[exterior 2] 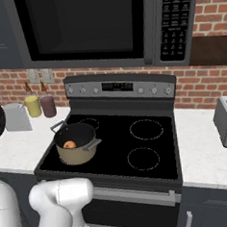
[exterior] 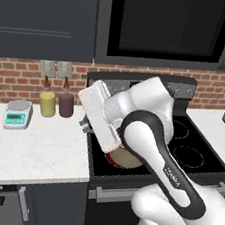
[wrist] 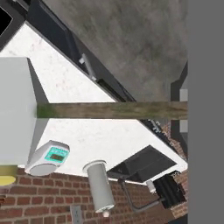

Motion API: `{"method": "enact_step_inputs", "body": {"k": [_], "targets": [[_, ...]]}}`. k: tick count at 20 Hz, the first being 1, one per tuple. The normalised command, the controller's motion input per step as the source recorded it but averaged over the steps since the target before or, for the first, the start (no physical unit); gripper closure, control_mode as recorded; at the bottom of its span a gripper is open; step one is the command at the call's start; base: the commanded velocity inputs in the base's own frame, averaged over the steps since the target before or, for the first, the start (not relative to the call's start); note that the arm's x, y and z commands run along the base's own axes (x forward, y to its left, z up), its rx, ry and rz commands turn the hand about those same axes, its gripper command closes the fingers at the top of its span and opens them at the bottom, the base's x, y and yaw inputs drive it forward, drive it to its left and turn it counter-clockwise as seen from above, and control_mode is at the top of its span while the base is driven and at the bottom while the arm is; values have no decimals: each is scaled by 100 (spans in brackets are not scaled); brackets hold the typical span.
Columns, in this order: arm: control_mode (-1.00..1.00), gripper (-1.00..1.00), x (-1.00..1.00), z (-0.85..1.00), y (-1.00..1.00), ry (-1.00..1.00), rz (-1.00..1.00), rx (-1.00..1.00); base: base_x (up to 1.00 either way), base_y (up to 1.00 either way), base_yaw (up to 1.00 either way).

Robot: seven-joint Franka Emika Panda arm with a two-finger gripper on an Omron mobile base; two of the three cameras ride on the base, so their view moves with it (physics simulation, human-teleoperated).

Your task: Put the onion and garlic in the pot. Retrieve the spatula and lightly stir the vegetables in the pot.

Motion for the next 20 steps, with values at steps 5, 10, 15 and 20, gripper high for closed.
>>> {"method": "enact_step_inputs", "body": {"k": [5,10,15,20], "targets": [[-100,100,33,47,-100,15,-14,34,0,0,0],[-100,100,62,18,-87,29,-20,40,0,0,0],[-100,100,57,2,-44,41,-23,32,0,0,0],[-100,100,63,23,-47,27,-19,24,0,0,0]]}}
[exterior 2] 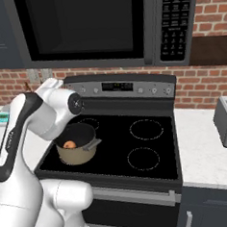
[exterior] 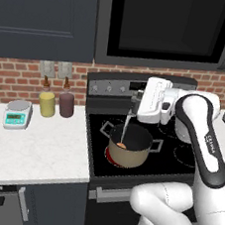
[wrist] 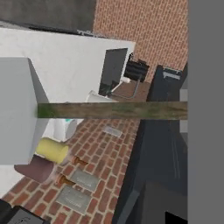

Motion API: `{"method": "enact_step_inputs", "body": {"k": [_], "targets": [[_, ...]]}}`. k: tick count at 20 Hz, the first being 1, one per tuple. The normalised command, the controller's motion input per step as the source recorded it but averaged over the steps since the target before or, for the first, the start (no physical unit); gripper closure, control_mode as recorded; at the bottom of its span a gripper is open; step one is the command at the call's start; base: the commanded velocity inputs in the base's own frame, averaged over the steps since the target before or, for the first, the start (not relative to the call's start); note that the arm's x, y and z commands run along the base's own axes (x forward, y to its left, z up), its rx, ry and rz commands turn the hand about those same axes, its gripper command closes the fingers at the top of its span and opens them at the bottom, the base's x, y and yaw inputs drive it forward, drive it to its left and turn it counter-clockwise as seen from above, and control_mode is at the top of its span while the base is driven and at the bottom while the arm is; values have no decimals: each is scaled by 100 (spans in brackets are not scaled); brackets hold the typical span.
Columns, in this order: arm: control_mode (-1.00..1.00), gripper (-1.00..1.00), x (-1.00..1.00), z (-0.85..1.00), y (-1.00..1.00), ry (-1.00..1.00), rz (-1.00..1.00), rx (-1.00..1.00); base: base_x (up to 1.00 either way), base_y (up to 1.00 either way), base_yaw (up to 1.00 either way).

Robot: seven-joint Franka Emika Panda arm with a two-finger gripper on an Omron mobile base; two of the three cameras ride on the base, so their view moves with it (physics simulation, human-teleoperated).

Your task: Put the onion and garlic in the pot. Retrieve the spatula and lightly stir the vegetables in the pot.

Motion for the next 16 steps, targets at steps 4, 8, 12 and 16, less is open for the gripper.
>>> {"method": "enact_step_inputs", "body": {"k": [4,8,12,16], "targets": [[-100,100,59,-14,-57,6,-6,10,0,0,0],[-100,100,63,-38,-41,5,0,0,0,0,0],[-100,100,60,-25,-17,0,0,0,0,0,0],[-100,100,20,-32,-9,0,0,0,0,0,0]]}}
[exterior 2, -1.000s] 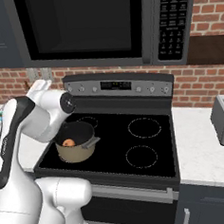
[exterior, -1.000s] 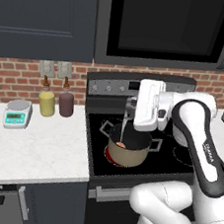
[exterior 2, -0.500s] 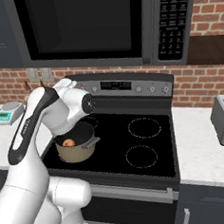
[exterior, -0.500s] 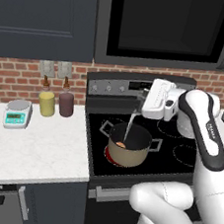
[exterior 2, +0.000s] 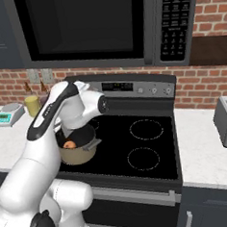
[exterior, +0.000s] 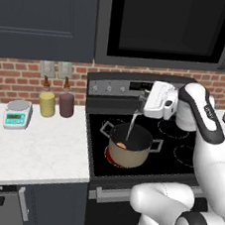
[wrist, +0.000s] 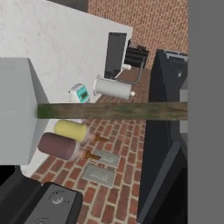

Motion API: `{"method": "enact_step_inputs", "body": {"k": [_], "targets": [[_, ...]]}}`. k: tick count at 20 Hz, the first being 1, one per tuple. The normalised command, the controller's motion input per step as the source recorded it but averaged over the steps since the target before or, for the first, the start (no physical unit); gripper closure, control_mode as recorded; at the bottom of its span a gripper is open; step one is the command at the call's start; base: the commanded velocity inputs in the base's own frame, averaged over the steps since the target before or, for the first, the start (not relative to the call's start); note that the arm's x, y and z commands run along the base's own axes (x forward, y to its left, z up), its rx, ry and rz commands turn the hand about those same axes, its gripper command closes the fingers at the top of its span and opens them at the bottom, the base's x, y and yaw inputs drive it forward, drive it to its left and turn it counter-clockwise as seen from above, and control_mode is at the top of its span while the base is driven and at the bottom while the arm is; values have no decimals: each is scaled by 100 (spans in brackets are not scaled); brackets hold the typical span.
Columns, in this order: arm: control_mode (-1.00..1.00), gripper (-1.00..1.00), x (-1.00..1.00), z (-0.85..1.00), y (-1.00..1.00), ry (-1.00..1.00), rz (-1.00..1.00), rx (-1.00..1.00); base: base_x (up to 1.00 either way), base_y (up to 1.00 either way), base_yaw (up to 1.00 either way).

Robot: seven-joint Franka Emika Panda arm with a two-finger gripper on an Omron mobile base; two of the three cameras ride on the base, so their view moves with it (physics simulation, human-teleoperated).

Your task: Put the onion and garlic in the pot. Retrieve the spatula and lightly stir the vegetables in the pot.

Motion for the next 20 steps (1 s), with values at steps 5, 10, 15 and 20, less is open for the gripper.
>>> {"method": "enact_step_inputs", "body": {"k": [5,10,15,20], "targets": [[-100,100,7,-41,-5,0,0,0,0,0,0],[-100,100,18,-25,0,0,0,0,0,0,0],[-100,100,20,-26,0,0,0,-2,0,0,0],[-100,100,1,-38,0,0,0,-2,0,0,0]]}}
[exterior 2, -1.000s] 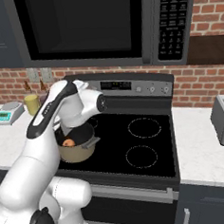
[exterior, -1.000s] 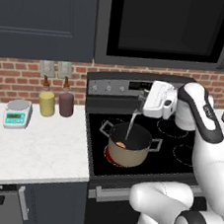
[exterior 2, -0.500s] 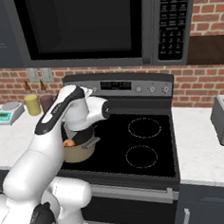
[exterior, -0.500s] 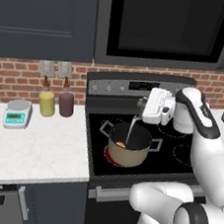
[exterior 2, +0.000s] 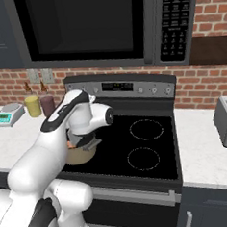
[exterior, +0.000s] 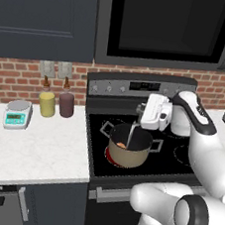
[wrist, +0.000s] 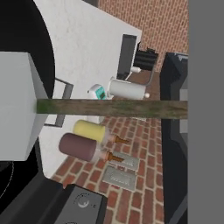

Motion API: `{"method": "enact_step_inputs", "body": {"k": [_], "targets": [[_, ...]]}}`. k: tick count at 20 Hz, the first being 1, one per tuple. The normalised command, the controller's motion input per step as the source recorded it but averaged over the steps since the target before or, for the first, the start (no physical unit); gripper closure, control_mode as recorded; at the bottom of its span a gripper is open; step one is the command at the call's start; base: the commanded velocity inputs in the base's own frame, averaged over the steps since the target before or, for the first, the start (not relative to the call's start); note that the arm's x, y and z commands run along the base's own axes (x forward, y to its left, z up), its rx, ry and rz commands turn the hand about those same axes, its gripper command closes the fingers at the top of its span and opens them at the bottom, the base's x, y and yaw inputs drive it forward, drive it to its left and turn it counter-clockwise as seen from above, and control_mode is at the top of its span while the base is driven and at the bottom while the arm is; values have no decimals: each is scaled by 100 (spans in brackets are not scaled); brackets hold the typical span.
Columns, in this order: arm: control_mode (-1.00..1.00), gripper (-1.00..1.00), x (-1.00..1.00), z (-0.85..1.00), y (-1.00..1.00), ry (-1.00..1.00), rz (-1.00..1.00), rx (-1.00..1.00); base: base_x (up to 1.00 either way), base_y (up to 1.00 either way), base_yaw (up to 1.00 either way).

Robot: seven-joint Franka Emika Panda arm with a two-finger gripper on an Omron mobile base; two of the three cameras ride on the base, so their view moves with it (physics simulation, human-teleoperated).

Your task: Put the onion and garlic in the pot. Retrieve the spatula and lightly stir the vegetables in the pot.

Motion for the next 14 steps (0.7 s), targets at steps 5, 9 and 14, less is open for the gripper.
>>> {"method": "enact_step_inputs", "body": {"k": [5,9,14], "targets": [[-100,100,4,-40,0,0,0,-3,0,0,0],[-100,100,17,-41,0,0,0,-4,0,0,0],[-100,100,25,-38,4,0,0,0,0,0,0]]}}
